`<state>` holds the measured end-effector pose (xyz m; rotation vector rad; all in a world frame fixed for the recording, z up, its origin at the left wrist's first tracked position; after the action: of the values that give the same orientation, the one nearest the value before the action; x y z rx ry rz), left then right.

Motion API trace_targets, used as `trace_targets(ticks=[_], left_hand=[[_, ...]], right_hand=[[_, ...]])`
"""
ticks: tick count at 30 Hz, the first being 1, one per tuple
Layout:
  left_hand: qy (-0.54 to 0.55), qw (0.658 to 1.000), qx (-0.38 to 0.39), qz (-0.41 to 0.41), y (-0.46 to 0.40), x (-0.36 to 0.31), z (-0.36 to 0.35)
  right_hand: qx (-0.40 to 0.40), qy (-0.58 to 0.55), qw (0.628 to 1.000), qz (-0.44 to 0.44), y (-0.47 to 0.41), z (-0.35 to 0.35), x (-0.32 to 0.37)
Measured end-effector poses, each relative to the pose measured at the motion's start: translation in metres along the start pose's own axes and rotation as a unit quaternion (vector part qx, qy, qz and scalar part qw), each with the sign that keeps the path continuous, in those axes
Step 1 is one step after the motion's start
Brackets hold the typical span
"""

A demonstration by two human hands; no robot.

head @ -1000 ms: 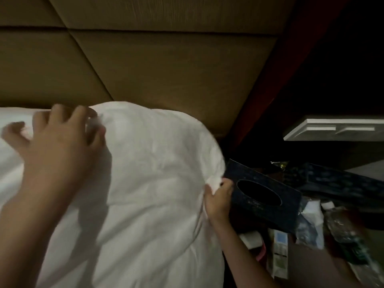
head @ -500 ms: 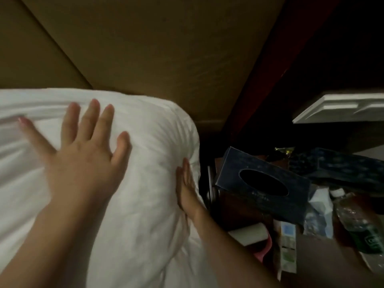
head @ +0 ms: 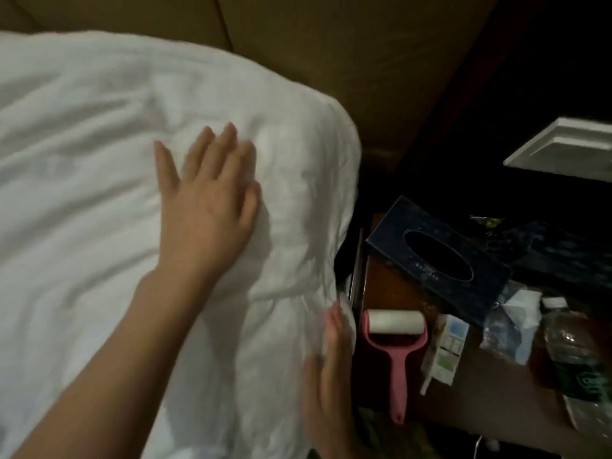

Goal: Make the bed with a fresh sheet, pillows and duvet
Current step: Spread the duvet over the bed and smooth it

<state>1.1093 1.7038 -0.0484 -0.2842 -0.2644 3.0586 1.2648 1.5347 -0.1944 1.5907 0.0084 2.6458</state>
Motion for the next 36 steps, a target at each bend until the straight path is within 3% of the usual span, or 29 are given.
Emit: trace_targets(ticks=[2, 3, 4, 5, 6, 8, 9, 10, 12, 15, 18, 21, 23, 25, 29, 32, 34, 36], left_hand=[[-0.019, 1.000, -0.002, -0.008, 0.054, -0.008, -0.004], [-0.034, 0.999, 0.002, -0.010, 0.080, -0.010, -0.008], [-0.049, 0.999, 0.003, -0.010, 0.104, -0.012, -0.012], [-0.061, 0.998, 0.004, -0.006, 0.128, -0.014, -0.015], [-0.071, 0.997, 0.007, -0.002, 0.149, -0.016, -0.019], [-0.076, 0.997, 0.011, 0.025, 0.189, -0.022, -0.025], [-0.073, 0.996, 0.009, 0.042, 0.208, -0.025, -0.028], [-0.061, 0.996, 0.005, 0.069, 0.233, -0.029, -0.031], [-0.041, 0.993, -0.011, 0.108, 0.267, -0.040, -0.038], [-0.037, 0.977, -0.012, 0.211, 0.352, -0.054, -0.060], [-0.040, 0.943, 0.036, 0.329, 0.455, -0.066, -0.093], [-0.039, 0.898, 0.123, 0.420, 0.544, -0.070, -0.119], [-0.003, 0.868, 0.198, 0.455, 0.584, -0.067, -0.130], [-0.008, 0.859, 0.252, 0.446, 0.605, -0.058, -0.135], [0.015, 0.914, 0.165, 0.370, 0.606, -0.046, -0.118], [0.082, 0.942, 0.087, 0.313, 0.620, -0.073, -0.090], [0.090, 0.954, 0.087, 0.272, 0.637, -0.094, -0.083], [0.111, 0.946, 0.157, 0.263, 0.653, -0.105, -0.088]], right_hand=[[0.092, 0.128, 0.973, 0.167, 0.045, -0.013, -0.013], [0.136, 0.177, 0.960, 0.167, 0.064, -0.023, -0.035], [0.174, 0.189, 0.963, 0.083, 0.079, -0.029, -0.062], [0.214, 0.171, 0.959, -0.070, 0.090, -0.034, -0.088], [0.260, 0.148, 0.928, -0.220, 0.099, -0.036, -0.110], [0.369, 0.079, 0.832, -0.406, 0.112, -0.036, -0.136], [0.388, 0.055, 0.797, -0.460, 0.112, -0.037, -0.141], [0.375, 0.035, 0.785, -0.492, 0.115, -0.036, -0.137], [0.323, -0.046, 0.798, -0.506, 0.111, -0.045, -0.130], [0.229, -0.181, 0.762, -0.578, 0.138, -0.062, -0.134], [0.230, -0.304, 0.715, -0.586, 0.165, -0.071, -0.133], [0.258, -0.359, 0.697, -0.564, 0.186, -0.061, -0.123], [0.307, -0.354, 0.702, -0.536, 0.195, -0.048, -0.121], [0.362, -0.344, 0.703, -0.506, 0.199, -0.035, -0.115], [0.423, -0.284, 0.731, -0.454, 0.209, -0.001, -0.104], [0.450, -0.266, 0.705, -0.479, 0.226, 0.051, -0.122], [0.438, -0.264, 0.693, -0.509, 0.234, 0.084, -0.146], [0.396, -0.160, 0.728, -0.536, 0.238, 0.098, -0.177]])
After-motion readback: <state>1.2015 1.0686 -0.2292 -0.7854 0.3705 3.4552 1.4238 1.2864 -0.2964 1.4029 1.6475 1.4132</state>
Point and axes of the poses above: each hand's wrist, its own y-axis away from the middle knuckle, its own z-axis out of the back of the hand, x = y × z, the point moved 2 cm from there along -y, towards the middle knuckle, and after that the axes turned 5 degrees about y, right-handed, at the moved point
